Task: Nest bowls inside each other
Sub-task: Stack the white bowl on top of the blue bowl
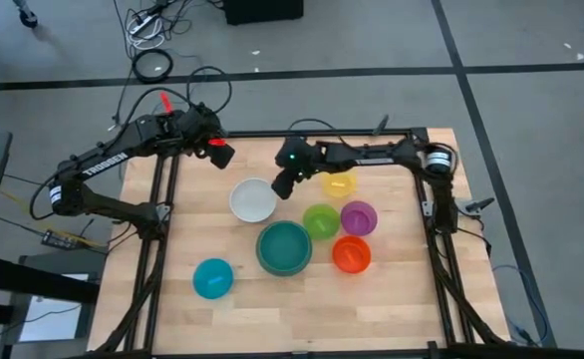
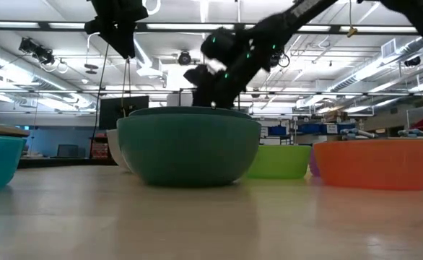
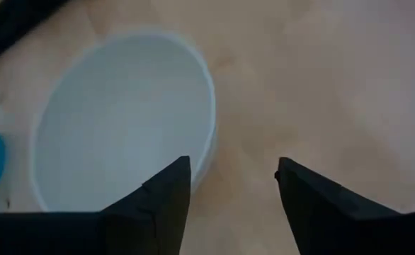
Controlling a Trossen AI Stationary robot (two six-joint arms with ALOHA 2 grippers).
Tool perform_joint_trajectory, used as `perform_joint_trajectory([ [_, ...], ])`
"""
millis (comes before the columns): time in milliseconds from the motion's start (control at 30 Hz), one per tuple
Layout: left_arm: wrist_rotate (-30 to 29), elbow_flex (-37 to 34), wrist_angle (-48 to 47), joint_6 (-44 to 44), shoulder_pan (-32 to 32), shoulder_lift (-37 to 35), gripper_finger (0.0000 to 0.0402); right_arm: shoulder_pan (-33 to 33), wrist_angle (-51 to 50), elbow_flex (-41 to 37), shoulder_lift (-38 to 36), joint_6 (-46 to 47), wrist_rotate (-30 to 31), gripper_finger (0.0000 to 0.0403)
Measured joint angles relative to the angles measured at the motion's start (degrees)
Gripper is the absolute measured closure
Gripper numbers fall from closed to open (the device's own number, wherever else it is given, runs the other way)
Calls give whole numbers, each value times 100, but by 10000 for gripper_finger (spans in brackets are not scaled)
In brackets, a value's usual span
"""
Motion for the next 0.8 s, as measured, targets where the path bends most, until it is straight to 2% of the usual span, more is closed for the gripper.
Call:
perform_joint_trajectory([
  [200,0,0,4,2,0,0,257,26,263,-1,304,111,-224,199],
  [433,-2,0,14,13,0,0,257,50,322,1,288,180,-44,200],
  [533,-2,0,23,13,1,0,257,84,324,1,284,196,218,205],
  [633,-2,0,34,15,0,0,257,114,444,1,284,196,320,229],
  [800,-2,0,161,26,0,0,257,118,498,1,282,193,283,310],
])
